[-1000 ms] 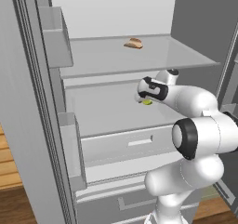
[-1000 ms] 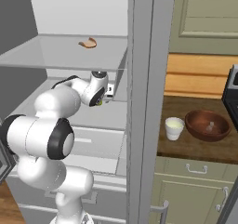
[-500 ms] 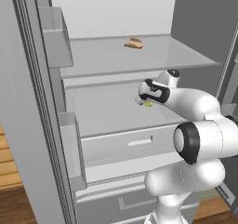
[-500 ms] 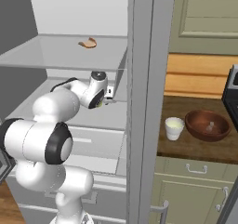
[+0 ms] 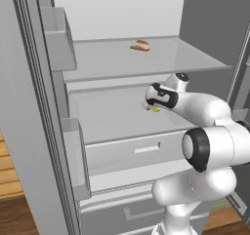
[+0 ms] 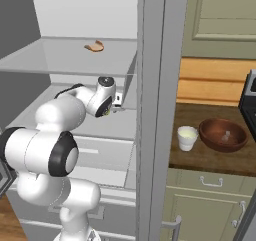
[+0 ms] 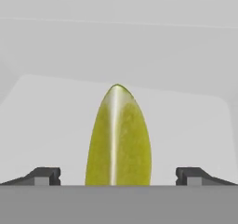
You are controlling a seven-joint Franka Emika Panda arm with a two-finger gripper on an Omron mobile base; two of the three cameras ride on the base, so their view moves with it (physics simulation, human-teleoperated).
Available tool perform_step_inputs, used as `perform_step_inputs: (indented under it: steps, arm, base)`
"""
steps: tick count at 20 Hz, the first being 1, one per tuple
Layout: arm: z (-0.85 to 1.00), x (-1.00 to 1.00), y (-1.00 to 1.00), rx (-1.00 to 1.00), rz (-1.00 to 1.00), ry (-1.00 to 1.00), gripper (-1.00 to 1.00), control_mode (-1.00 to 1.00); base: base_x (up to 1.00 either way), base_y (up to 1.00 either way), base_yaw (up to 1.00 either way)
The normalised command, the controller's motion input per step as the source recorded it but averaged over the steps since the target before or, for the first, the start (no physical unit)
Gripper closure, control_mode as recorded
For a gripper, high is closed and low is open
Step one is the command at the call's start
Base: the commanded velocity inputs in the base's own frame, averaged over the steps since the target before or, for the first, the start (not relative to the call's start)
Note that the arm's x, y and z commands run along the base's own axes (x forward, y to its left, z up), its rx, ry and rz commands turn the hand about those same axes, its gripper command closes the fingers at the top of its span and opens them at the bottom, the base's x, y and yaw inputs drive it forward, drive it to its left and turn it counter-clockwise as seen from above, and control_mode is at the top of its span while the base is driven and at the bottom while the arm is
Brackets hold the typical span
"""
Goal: Grab a lemon wedge from the fridge and one ice cube from the ice bowl, and put them in the glass of lemonade.
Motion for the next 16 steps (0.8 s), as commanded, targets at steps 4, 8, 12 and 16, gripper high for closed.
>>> perform_step_inputs:
  steps: [4,8,12,16]
  arm:
    - [-0.15,0.00,0.01,0.00,0.00,0.00,1.00,-1.00]
    - [-0.02,0.00,0.00,0.00,0.00,0.00,1.00,-1.00]
    - [0.00,0.00,0.00,0.00,0.00,0.00,1.00,-1.00]
    - [0.03,-0.26,0.00,0.00,0.00,-0.01,1.00,-1.00]
  base:
    - [0.00,0.00,0.00]
    - [0.00,0.00,0.00]
    - [0.00,0.00,0.00]
    - [0.00,0.00,0.00]
